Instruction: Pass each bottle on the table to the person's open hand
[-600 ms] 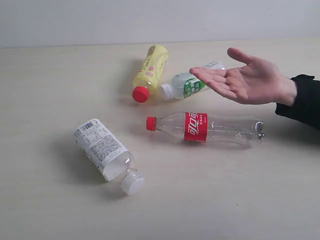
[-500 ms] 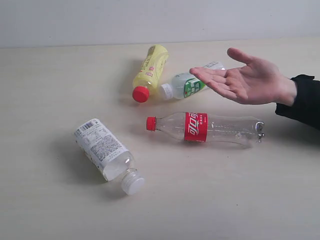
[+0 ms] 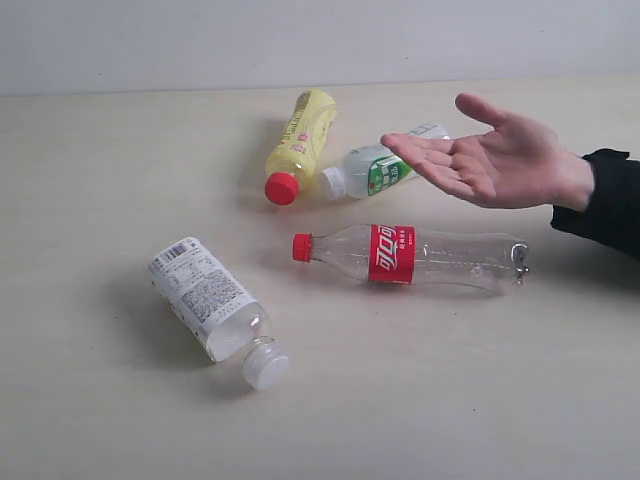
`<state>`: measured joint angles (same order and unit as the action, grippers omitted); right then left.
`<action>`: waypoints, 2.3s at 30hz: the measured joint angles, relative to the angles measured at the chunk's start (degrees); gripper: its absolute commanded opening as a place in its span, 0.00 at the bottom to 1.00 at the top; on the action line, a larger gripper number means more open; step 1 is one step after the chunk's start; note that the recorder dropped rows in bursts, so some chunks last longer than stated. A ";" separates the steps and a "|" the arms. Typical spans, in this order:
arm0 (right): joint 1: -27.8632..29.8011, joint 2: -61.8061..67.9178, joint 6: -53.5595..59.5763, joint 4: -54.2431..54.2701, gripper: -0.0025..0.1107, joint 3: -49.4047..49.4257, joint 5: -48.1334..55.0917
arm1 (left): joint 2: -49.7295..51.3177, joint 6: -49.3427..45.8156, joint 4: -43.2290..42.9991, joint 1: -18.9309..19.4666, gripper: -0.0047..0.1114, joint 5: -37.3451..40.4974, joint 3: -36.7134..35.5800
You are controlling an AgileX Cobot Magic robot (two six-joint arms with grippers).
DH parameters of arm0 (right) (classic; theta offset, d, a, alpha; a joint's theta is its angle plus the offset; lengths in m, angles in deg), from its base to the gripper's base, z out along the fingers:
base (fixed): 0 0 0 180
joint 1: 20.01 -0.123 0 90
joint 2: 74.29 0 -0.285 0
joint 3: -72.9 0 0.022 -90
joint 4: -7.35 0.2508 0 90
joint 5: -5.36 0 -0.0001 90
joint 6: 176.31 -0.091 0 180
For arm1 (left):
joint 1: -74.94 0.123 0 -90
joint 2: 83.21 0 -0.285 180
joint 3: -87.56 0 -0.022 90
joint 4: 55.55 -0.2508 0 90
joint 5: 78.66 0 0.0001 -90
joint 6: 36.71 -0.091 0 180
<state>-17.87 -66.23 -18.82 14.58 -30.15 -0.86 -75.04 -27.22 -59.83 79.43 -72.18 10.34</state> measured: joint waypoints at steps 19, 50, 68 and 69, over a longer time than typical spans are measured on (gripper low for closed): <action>0.00 33.07 -76.49 -82.26 0.02 -35.12 -29.13 | 0.00 0.00 0.00 0.00 0.04 0.00 0.00; -0.11 78.58 -35.09 -84.12 0.16 -49.87 20.97 | 0.00 0.00 0.00 0.00 0.04 0.00 0.00; -9.19 86.84 28.60 -5.01 0.02 -75.93 66.98 | 0.00 0.00 0.00 0.00 0.04 0.00 0.00; -11.54 87.13 28.60 -5.01 0.02 -75.93 66.98 | 0.00 0.00 0.00 0.00 0.04 0.00 0.00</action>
<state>-29.41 20.90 9.78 9.56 -106.07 66.12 -75.04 -27.22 -59.83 79.43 -72.18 10.34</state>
